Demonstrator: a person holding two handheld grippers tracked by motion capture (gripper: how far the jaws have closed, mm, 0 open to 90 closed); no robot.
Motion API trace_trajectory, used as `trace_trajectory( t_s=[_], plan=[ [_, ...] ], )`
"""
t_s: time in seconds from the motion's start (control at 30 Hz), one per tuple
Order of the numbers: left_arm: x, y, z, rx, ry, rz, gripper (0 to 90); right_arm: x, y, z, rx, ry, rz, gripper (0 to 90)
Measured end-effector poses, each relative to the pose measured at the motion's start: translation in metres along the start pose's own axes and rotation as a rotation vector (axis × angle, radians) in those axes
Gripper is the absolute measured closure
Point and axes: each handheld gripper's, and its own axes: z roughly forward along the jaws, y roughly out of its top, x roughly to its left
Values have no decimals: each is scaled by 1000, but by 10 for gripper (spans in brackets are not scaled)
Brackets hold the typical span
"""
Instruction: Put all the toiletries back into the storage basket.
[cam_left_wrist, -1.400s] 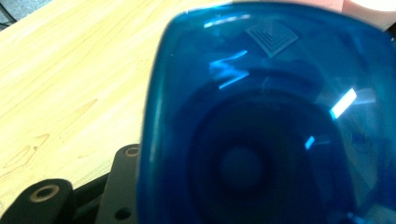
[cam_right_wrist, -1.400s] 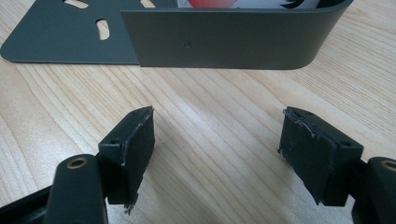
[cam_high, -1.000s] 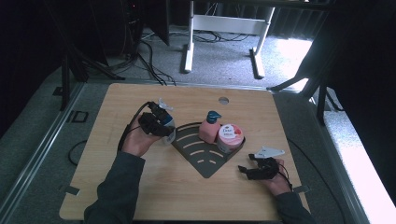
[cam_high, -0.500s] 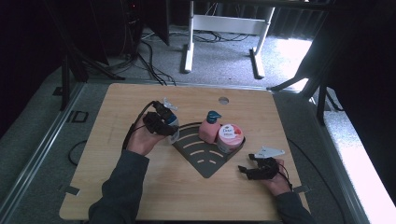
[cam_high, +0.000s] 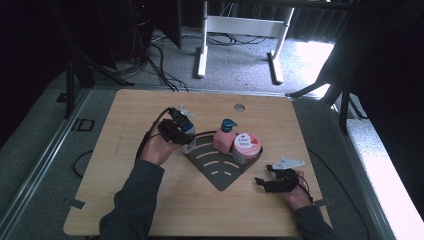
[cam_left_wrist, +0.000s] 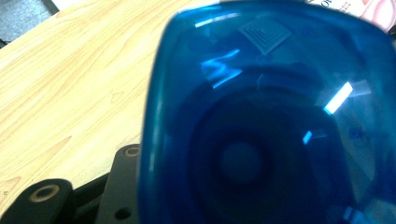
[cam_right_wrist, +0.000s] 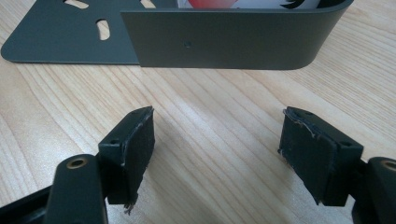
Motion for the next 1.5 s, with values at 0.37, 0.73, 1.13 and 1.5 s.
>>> trace_trajectory(
  t_s=[0.37, 0.73, 1.13, 1.5],
  plan=[
    [-4, 4, 7, -7, -6, 11, 555, 0, 0, 0, 0, 1, 1, 260],
    [-7, 9, 14, -12, -10, 14, 556, 0, 0, 0, 0, 2, 1, 260],
    [-8, 12, 20, -20, -4, 20, 555, 0, 0, 0, 1, 1, 1, 260],
    [-7, 17, 23, -43, -12, 11, 555, 1, 0, 0, 2, -3, -2, 260]
  ],
)
